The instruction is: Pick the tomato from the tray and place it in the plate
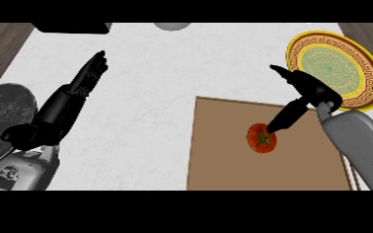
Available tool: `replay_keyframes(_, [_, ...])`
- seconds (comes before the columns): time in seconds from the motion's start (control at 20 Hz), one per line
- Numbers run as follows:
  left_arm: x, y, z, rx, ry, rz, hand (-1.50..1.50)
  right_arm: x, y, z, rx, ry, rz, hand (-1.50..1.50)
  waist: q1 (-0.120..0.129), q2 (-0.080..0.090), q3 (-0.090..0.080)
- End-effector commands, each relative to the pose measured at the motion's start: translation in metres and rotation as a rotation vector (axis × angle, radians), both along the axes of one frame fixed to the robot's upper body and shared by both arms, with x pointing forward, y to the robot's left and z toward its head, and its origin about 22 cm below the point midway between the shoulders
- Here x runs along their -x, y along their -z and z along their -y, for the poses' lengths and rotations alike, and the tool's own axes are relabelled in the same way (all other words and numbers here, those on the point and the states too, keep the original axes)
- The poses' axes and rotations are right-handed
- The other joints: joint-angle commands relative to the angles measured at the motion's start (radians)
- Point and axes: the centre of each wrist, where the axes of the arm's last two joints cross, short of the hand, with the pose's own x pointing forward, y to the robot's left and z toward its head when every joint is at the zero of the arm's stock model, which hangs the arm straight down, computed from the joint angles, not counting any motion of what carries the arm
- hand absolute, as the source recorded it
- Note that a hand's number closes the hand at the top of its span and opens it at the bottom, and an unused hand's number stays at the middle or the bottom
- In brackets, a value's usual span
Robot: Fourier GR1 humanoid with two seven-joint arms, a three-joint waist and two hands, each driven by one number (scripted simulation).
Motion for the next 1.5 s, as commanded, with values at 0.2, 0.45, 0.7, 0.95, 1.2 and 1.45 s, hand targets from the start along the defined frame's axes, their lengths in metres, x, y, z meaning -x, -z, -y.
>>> replay_keyframes(0.2, [0.016,0.002,-0.018,0.004,-0.027,-0.004,0.00,-0.027,-0.032,-0.029,-0.012,0.024,-0.299,-1.50,-0.019,-0.007,0.000])
replay_keyframes(0.45, [0.004,-0.006,-0.009,-0.007,-0.009,0.004,0.00,-0.038,-0.040,-0.021,-0.013,-0.025,-0.440,-1.50,-0.024,-0.005,0.001])
replay_keyframes(0.7, [0.007,0.000,-0.011,0.012,-0.012,-0.016,0.00,-0.048,-0.051,-0.022,0.108,0.032,-0.465,-1.50,-0.017,-0.006,0.000])
replay_keyframes(0.95, [0.005,0.025,-0.002,-0.008,-0.005,0.010,0.00,-0.064,-0.045,0.012,0.079,0.074,-0.493,-1.50,-0.015,0.000,0.001])
replay_keyframes(1.2, [0.007,0.006,-0.012,-0.019,-0.017,0.004,0.00,-0.064,-0.047,0.032,0.020,0.029,-0.510,-1.50,-0.020,-0.004,0.001])
replay_keyframes(1.45, [0.000,0.005,-0.018,-0.012,-0.011,-0.003,0.00,-0.058,-0.015,0.017,0.032,-0.001,-0.551,-1.50,-0.026,-0.003,0.001])
